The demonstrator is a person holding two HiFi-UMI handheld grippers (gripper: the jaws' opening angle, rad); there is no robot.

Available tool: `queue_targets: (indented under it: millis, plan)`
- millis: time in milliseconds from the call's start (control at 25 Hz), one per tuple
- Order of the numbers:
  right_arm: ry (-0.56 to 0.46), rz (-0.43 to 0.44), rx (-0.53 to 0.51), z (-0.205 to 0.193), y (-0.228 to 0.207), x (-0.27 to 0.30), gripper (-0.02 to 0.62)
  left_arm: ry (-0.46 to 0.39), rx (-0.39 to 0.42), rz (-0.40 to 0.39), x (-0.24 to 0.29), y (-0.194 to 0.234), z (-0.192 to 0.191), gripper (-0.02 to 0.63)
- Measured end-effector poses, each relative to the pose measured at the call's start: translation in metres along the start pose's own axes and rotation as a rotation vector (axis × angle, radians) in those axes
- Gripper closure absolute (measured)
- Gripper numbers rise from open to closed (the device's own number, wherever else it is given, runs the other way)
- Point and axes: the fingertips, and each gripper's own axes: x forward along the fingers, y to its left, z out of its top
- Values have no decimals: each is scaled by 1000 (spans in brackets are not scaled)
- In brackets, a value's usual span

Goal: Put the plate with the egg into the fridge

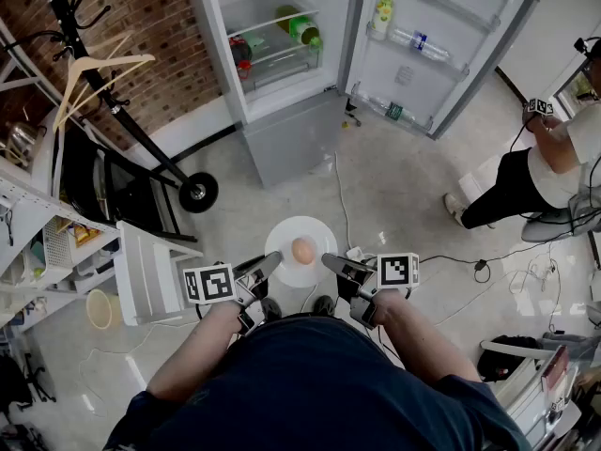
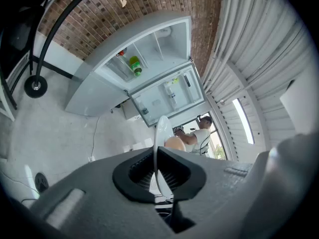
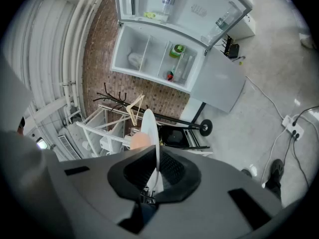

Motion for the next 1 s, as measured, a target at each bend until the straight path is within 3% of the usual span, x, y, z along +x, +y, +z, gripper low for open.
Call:
queue_targets:
  millis: [160, 1000]
  plan:
    - [1, 29, -35, 3, 4, 1, 578, 1, 2, 0, 1, 0, 0, 589]
    - [45, 31, 6, 27, -12, -15, 577, -18, -5, 33, 30, -9, 5, 589]
